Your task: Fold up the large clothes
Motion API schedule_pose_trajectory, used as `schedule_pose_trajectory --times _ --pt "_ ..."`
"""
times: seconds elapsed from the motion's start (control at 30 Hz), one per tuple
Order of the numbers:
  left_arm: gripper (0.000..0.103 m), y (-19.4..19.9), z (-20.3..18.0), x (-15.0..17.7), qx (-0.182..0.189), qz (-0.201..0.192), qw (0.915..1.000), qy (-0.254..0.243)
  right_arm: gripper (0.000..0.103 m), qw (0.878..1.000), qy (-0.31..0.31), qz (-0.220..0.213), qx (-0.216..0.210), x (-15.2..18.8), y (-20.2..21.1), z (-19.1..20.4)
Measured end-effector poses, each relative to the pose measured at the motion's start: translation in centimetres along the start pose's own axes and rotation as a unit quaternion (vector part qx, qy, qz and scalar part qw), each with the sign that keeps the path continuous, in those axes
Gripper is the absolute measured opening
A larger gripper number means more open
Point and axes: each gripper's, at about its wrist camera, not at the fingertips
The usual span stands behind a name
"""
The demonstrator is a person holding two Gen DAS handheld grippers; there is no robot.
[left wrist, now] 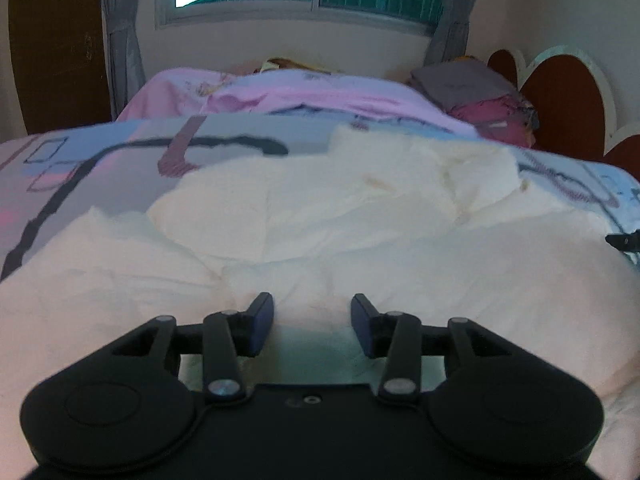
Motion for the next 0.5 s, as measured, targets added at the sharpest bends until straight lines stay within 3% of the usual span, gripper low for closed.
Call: schedule_pose_trajectory --times 0.1,0.2,0.27,0.33,0.4,0.5 --pt "0.045 -0.1 0.7 0.6 0.006 -0.003 1.0 0.001 0.015 1.0 -0.007 0.006 -0.001 0.7 -1.0 -1.0" --pt "0.046 0.9 0.0 0.5 -0.011 -0.002 0.9999 -0.009 0.015 1.0 -0.024 -0.004 0.003 0.8 0.7 -1.9" --pt "0.061 2.6 -1.0 0.9 -0.022 -0.021 0.9992 -0.025 0.015 0.999 -0.027 -0.024 0.001 1.4 3.3 -2.4" --pt "0.069 4.4 -1.8 1.9 -0.021 -0.039 0.9985 -0.032 0.015 0.999 -0.016 -0.044 -0.014 2.8 6.2 -2.5" --pt "0.067 5.4 -2.7 3.1 -0.014 -0.041 0.9985 -0.034 0.015 0.999 -0.001 -0.049 -0.02 4.6 8.2 -2.1" --pt "0.066 4.9 -3.5 4.5 -0.021 -0.023 0.9983 -0.049 0.015 0.999 0.023 -0.023 -0.016 7.2 8.0 -0.9"
Point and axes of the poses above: each gripper's, at about its wrist camera, not at the fingertips, and y roughly against the way its jaws point, z to its left, x to its underside, and after that the axes turned 13 degrees about x, right-handed
